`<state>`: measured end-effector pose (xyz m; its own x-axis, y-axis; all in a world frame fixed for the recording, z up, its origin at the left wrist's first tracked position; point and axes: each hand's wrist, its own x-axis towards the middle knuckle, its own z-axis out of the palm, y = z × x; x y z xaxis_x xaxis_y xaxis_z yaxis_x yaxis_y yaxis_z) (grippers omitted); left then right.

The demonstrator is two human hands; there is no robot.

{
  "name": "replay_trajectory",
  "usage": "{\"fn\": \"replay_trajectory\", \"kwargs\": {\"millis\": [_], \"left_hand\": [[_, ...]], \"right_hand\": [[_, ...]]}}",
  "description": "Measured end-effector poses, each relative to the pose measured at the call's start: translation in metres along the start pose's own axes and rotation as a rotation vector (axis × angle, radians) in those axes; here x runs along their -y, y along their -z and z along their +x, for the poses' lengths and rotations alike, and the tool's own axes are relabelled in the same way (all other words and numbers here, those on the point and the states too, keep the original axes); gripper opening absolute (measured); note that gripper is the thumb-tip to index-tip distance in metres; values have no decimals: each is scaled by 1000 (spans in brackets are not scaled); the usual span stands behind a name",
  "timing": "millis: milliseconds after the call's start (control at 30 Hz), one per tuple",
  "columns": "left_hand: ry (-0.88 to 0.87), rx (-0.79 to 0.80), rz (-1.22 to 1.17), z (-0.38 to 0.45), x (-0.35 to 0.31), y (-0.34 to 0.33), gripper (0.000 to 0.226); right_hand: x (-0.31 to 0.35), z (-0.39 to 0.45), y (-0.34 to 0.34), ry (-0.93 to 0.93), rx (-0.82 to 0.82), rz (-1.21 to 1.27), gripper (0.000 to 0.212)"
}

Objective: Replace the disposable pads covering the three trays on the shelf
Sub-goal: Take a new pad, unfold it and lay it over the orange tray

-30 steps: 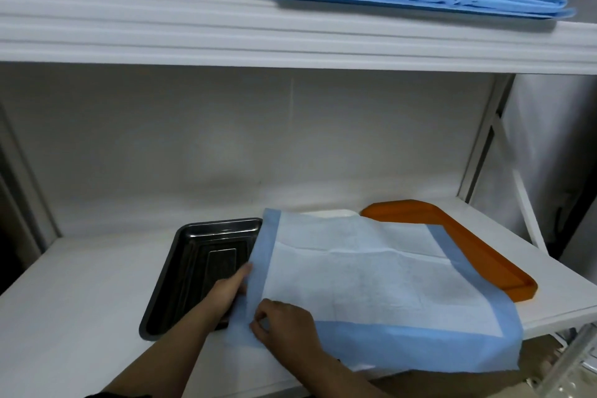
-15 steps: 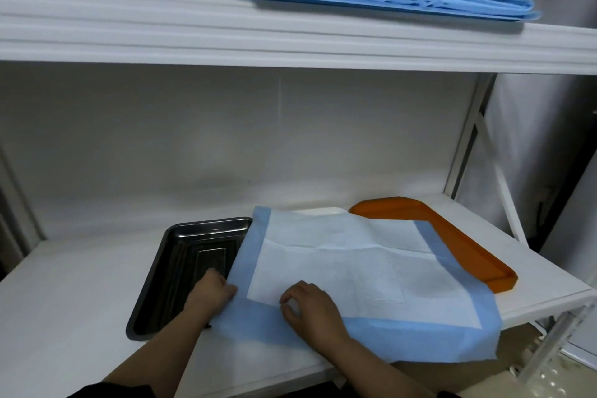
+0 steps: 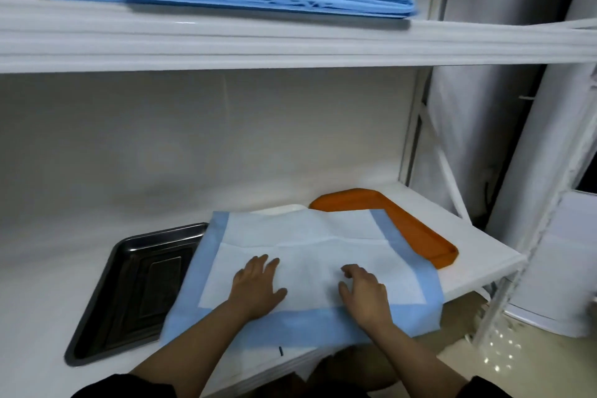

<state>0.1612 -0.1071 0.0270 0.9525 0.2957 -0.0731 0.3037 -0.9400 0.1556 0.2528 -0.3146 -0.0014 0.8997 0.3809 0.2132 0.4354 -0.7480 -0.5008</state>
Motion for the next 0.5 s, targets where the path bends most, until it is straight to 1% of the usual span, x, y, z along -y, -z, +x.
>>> {"fn": "replay_trajectory", "kwargs": {"millis": [200,300,367,433,500], "left_hand": [[-150,178,56,16,-64,-22,78],[-245,235,91,18,-94,-31,86],[-298,264,132,19,-114,-37,93],[-334,269,186,20,-128,-45,101],[-360,252,242,19,-139,-54,107]], "right_hand": [[-66,-5,33,-269,-52,68,48],[-95,-8,42,-381,-25,118,55],[-113,-9,46,-458,-35,158,60],[-132,-10,46,-566,-58,248,66],[-148,-10,44,-706,-101,409,70]]}}
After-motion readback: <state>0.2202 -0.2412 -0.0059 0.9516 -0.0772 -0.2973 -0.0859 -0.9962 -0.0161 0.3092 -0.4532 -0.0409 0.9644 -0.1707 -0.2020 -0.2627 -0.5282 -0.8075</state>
